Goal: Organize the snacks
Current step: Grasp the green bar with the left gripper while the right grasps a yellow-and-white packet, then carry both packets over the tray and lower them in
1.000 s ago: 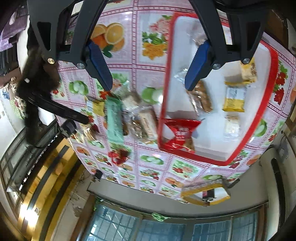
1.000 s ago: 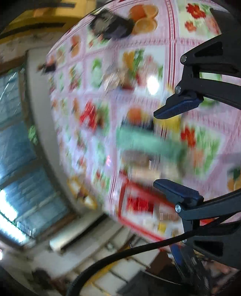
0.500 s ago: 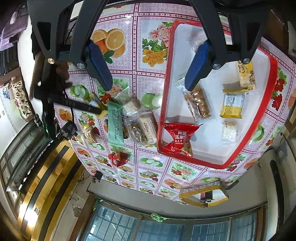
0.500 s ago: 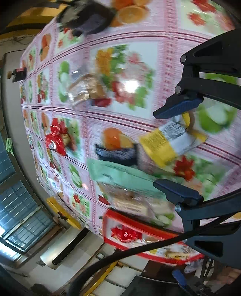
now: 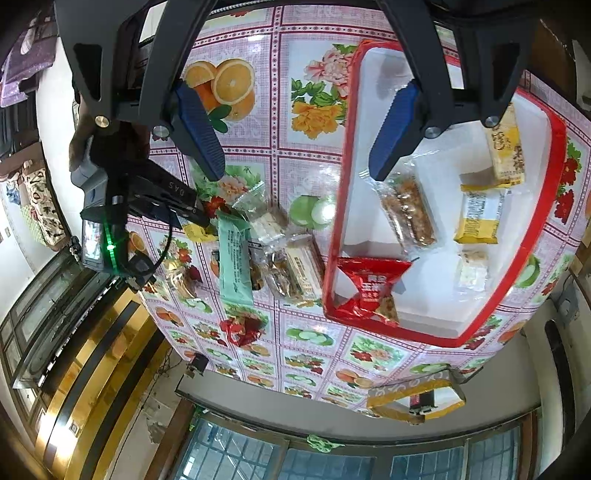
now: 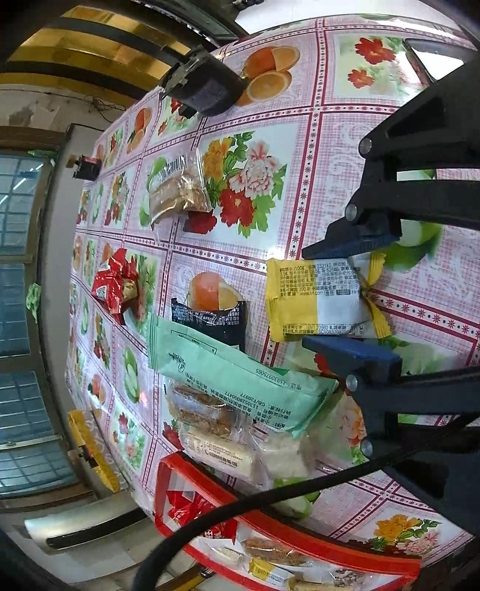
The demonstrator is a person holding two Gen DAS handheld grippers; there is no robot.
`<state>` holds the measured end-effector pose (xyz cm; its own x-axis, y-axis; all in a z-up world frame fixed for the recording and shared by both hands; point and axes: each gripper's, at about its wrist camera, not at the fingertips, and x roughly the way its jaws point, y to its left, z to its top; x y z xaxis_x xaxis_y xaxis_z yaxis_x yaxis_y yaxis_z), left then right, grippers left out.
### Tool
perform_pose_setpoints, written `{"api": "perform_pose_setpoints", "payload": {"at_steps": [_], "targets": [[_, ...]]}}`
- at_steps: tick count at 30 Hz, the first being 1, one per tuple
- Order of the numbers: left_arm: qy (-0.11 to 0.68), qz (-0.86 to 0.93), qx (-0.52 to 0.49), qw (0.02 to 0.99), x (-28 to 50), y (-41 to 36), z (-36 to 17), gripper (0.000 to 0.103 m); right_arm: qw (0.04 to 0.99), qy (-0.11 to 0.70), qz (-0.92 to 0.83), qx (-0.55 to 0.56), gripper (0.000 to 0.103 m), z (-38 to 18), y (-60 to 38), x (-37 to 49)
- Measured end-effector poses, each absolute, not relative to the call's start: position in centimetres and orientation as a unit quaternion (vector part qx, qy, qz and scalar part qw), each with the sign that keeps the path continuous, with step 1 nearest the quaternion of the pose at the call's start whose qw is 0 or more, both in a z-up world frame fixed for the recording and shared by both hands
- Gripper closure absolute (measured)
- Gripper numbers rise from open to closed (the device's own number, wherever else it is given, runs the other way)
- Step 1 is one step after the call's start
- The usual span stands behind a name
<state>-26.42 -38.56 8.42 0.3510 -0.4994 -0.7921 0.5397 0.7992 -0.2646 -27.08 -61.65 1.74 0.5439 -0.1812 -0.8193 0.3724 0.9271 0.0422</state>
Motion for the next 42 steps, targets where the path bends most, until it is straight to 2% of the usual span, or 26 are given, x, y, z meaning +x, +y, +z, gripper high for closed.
{"api": "perform_pose_setpoints", "payload": {"at_steps": [7,15,19,21,24,26,34,42], "targets": [[0.478,-0.333,0.063,0.811,-25.7,-43.5,7.7,0.023,0.884,0.375,-0.099,0.263,0.065,2.4,-65.9,-29.4],[0.517,-0.330,0.106,0.783,-21.7,-52.4,3.4,0.026,0.893,0.302,-0.142,0.300,0.065,3.9,-67.6,-31.5],[0.512,-0.325,0.131,0.784,-21.3,-55.0,2.5,0.033,0.885,0.296,-0.148,0.327,0.065,3.7,-68.5,-32.1],[0.500,-0.323,0.156,0.788,-21.7,-56.0,2.2,0.040,0.886,0.295,-0.150,0.326,0.065,3.8,-68.5,-32.1],[0.506,-0.315,0.176,0.783,-21.8,-56.9,1.2,0.064,0.884,0.301,-0.147,0.327,0.065,3.8,-68.4,-32.2],[0.509,-0.310,0.171,0.785,-21.6,-56.9,0.9,0.069,0.881,0.305,-0.141,0.332,0.065,3.6,-68.6,-32.1],[0.495,-0.353,0.112,0.786,-23.3,-54.4,3.6,0.071,0.887,0.305,-0.117,0.325,0.065,3.8,-68.1,-31.9],[0.497,-0.379,0.019,0.781,-25.2,-45.0,8.3,0.071,0.906,0.295,-0.091,0.289,0.065,4.6,-66.4,-31.6]]}}
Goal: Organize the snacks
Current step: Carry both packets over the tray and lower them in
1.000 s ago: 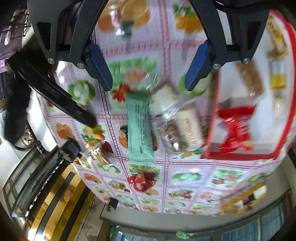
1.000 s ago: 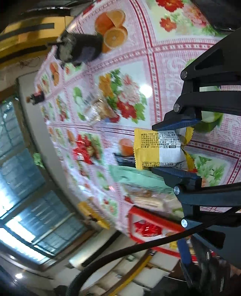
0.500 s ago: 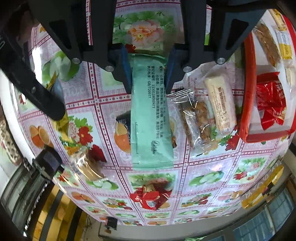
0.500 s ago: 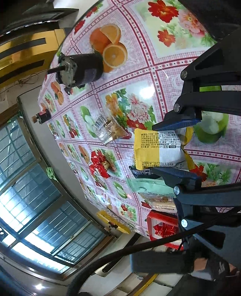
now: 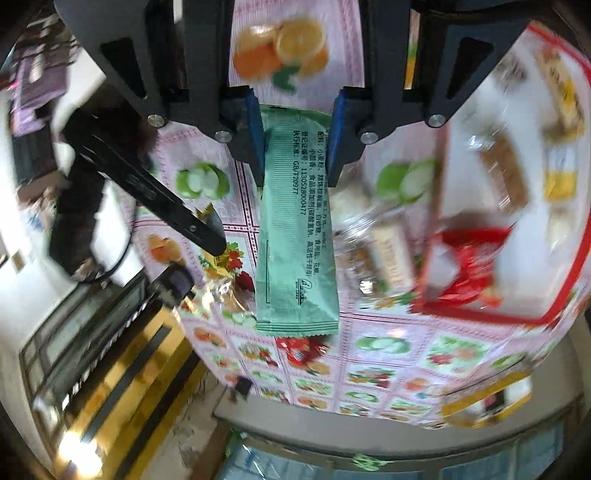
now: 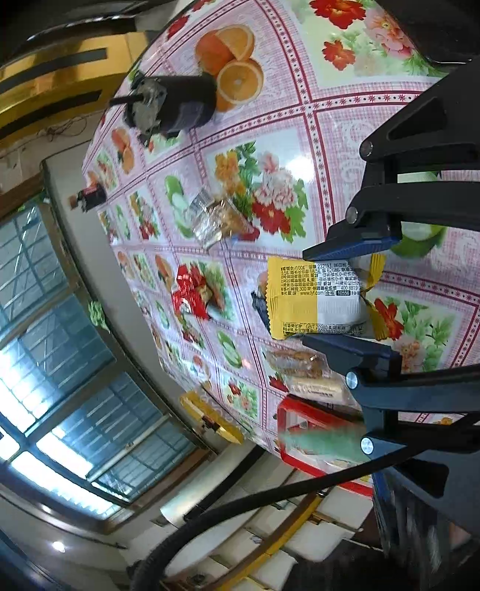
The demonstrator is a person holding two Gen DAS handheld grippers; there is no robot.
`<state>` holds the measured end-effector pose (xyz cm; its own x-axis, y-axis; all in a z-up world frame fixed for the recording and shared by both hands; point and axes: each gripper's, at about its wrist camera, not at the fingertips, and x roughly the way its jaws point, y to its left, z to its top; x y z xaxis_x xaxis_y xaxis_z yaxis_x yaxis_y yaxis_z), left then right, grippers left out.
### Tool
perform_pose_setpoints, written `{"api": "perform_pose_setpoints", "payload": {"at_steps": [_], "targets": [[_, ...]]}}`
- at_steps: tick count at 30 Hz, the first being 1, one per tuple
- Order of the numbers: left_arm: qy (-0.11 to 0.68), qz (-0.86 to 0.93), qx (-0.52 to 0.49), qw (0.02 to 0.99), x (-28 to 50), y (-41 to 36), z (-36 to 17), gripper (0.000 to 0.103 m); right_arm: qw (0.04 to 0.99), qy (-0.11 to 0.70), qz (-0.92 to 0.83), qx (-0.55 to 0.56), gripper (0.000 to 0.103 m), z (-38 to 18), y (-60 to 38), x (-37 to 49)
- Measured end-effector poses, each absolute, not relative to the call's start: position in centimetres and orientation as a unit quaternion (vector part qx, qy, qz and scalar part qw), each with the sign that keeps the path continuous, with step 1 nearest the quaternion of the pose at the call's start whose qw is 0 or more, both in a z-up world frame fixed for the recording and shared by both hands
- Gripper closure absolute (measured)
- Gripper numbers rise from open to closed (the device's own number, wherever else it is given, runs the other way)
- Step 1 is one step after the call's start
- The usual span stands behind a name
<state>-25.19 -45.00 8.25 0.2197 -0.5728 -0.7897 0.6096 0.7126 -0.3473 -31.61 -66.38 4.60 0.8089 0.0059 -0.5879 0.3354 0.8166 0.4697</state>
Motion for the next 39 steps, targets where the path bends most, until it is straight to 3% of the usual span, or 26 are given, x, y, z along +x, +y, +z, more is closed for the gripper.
{"api": "perform_pose_setpoints", "payload": {"at_steps": [6,12,18,39], "targets": [[0.482,-0.312,-0.013,0.819,-24.3,-35.2,9.6,0.071,0.914,0.294,-0.035,0.276,0.065,6.0,-63.1,-31.1],[0.509,-0.258,-0.013,0.821,-22.7,-30.0,6.7,0.071,0.923,0.300,0.046,0.238,0.065,9.9,-55.3,-28.2],[0.530,-0.260,-0.033,0.807,-21.8,-29.7,5.1,0.071,0.916,0.335,0.087,0.204,0.065,10.3,-49.8,-22.7],[0.572,-0.254,-0.012,0.780,-17.2,-29.4,2.3,0.071,0.873,0.449,0.065,0.179,0.065,4.5,-44.8,-10.8]]}}
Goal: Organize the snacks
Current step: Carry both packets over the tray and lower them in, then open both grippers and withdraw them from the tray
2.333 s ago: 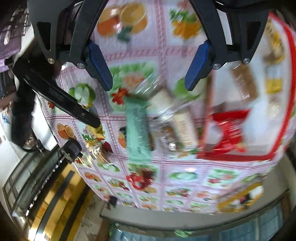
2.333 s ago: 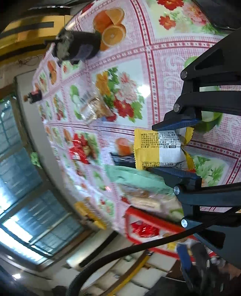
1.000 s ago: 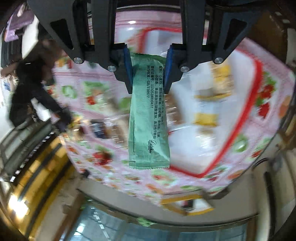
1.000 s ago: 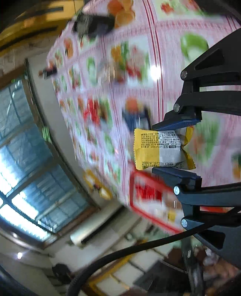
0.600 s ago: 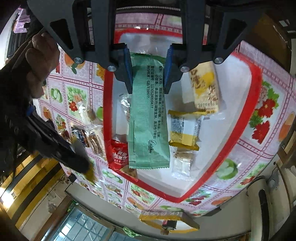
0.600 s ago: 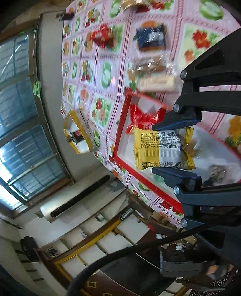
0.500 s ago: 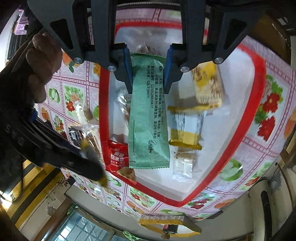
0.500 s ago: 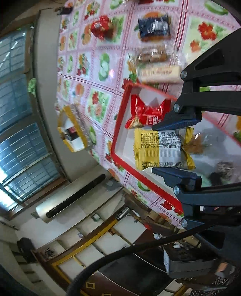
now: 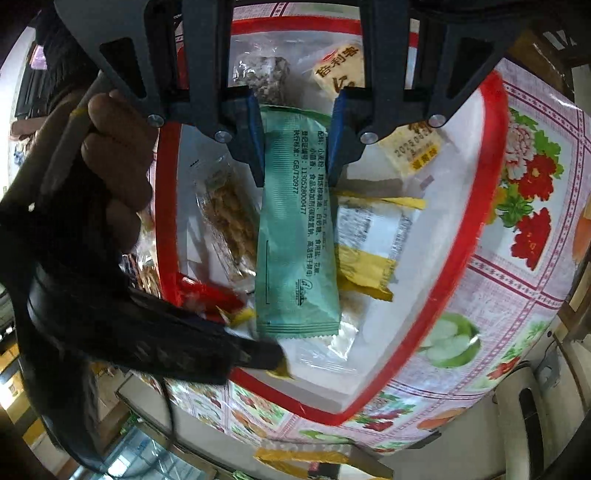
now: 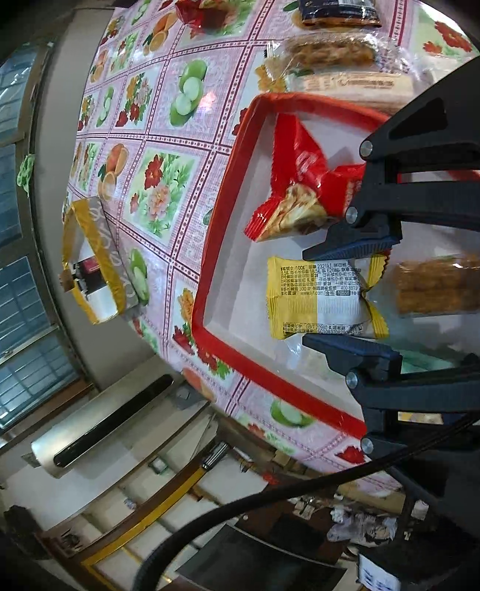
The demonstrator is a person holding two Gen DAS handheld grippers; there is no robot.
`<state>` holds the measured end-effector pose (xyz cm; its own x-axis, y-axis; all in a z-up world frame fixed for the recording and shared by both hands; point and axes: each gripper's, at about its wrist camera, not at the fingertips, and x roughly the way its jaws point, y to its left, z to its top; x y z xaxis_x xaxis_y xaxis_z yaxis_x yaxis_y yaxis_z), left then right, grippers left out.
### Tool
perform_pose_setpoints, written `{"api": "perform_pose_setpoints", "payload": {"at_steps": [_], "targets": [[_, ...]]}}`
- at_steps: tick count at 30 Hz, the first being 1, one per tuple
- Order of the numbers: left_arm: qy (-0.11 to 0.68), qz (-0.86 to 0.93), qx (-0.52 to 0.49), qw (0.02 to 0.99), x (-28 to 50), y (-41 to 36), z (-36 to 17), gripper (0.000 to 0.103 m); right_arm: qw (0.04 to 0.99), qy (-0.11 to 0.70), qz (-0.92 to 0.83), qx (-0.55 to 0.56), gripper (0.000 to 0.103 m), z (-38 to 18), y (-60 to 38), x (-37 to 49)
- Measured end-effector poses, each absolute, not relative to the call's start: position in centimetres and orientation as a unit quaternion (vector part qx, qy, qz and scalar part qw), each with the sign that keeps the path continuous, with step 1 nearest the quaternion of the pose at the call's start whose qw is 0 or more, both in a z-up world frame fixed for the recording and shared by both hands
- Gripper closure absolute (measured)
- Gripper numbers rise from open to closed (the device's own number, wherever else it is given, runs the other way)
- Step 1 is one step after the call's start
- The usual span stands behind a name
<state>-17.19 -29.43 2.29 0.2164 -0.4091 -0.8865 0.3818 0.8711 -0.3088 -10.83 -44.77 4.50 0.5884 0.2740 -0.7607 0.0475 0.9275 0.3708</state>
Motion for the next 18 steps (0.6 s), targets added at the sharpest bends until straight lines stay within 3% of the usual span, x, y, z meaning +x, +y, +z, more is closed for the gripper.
{"api": "perform_pose_setpoints", "payload": {"at_steps": [6,11,18], "targets": [[0.564,-0.255,0.011,0.786,-17.6,-30.5,2.3,0.069,0.869,0.463,0.042,0.170,0.065,3.6,-44.6,-9.9],[0.540,-0.244,0.006,0.805,-18.2,-29.9,3.2,0.041,0.862,0.467,0.054,0.190,0.060,3.7,-45.2,-10.0],[0.492,-0.259,-0.028,0.831,-19.8,-28.6,6.1,0.038,0.894,0.378,0.094,0.221,0.045,9.5,-47.9,-15.9]]}}
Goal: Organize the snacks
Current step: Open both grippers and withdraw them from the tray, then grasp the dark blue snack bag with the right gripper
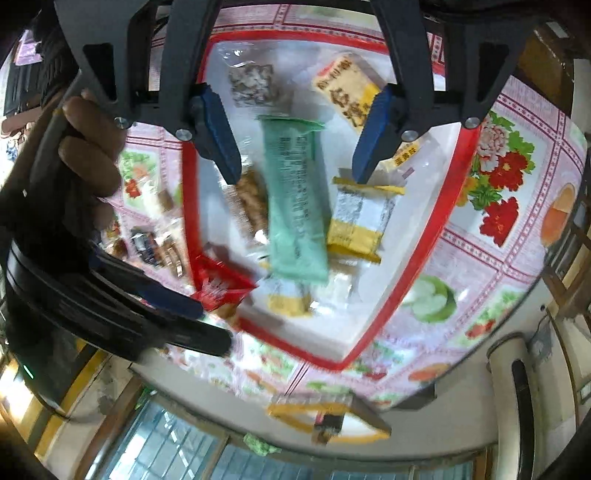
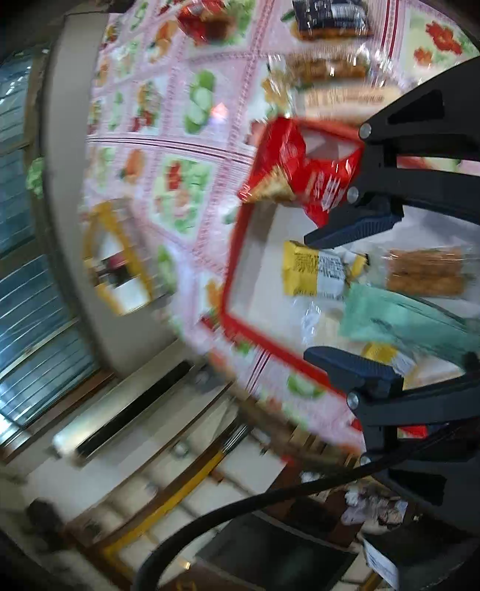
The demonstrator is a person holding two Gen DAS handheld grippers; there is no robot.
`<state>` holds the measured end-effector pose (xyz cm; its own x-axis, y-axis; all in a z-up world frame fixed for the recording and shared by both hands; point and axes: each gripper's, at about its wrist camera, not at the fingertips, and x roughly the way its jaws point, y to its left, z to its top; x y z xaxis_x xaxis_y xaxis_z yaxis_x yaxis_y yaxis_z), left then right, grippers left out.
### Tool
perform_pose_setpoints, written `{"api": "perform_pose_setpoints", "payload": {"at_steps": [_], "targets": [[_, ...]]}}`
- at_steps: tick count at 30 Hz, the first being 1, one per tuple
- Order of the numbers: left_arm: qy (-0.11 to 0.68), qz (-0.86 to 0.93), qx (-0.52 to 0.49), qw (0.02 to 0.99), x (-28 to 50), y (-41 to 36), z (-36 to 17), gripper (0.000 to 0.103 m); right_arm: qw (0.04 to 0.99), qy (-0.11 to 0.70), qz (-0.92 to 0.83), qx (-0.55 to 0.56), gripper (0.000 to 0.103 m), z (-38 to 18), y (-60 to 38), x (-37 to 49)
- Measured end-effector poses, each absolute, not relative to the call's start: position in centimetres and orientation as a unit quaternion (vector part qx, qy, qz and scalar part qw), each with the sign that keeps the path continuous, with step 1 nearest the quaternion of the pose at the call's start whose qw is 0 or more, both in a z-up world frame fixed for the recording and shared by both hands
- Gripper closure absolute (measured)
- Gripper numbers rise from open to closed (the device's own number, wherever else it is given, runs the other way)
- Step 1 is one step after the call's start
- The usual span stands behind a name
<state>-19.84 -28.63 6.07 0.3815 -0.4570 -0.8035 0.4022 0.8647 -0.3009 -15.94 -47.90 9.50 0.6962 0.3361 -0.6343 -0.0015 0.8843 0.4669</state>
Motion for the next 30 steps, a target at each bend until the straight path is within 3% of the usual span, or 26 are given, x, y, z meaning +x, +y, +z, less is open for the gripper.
{"api": "perform_pose_setpoints", "payload": {"at_steps": [3,11,30], "targets": [[0.474,-0.279,-0.023,0.835,-21.8,-29.5,7.0,0.035,0.902,0.349,0.089,0.238,0.040,10.8,-50.6,-19.8],[0.469,-0.336,0.027,0.817,-24.9,-35.6,8.2,0.031,0.907,0.330,0.015,0.261,0.038,10.8,-58.8,-27.0],[0.547,-0.280,0.072,0.785,-22.3,-48.6,2.4,0.031,0.865,0.337,-0.064,0.366,0.038,4.0,-69.6,-28.8]]}}
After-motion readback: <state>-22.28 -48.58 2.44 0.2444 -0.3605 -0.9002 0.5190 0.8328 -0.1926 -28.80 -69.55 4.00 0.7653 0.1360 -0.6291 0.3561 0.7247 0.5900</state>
